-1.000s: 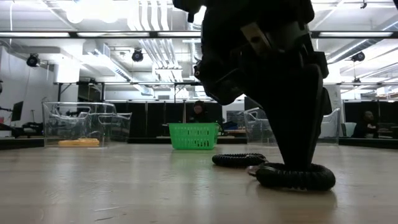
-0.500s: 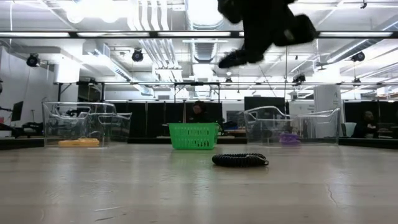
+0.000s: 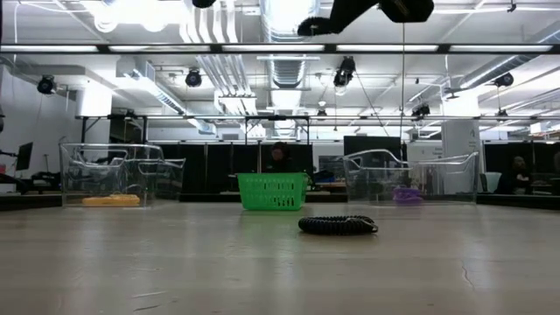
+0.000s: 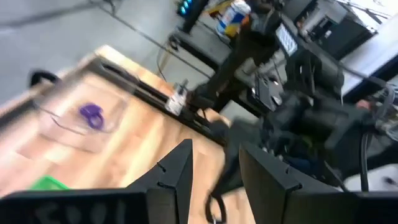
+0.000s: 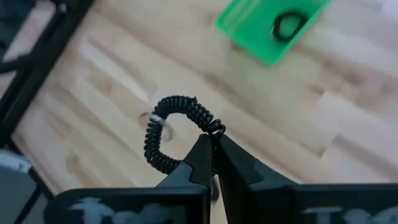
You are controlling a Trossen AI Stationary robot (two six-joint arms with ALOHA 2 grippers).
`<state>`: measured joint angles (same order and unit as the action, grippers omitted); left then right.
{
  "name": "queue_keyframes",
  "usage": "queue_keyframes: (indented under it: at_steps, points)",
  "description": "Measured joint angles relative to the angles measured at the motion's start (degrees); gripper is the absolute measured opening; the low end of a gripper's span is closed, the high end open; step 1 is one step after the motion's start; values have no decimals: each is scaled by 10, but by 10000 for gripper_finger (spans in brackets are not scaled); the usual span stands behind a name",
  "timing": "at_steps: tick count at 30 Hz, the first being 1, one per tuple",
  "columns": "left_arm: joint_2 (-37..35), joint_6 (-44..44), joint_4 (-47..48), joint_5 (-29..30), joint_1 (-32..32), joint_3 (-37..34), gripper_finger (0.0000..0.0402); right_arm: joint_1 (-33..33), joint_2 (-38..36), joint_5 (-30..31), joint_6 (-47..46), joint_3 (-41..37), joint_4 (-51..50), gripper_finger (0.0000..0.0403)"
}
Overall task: Sort spring keychains
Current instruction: Put the bottom black spring keychain into the green bin
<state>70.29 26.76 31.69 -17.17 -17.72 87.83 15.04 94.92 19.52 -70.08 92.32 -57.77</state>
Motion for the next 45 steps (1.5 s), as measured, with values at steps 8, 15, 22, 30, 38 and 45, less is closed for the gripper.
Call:
queue_keyframes:
  at_steps: [8,15,22,30,38,45]
  points:
    - [37,47,8,-30,19,0,124,-13,-21,76,26,28,-2,8]
    - [71,77,8,-54,36,0,124,-41,-20,117,82,82,-3,8]
    - [97,79,4,-55,49,0,124,-65,-19,122,125,114,-3,8]
    - [119,78,3,-34,49,0,124,-67,-19,122,136,125,6,8]
    - [136,74,-8,-41,48,0,124,-67,-19,120,140,124,11,8]
    - [144,66,-12,-54,48,0,40,-69,-19,120,148,124,12,9]
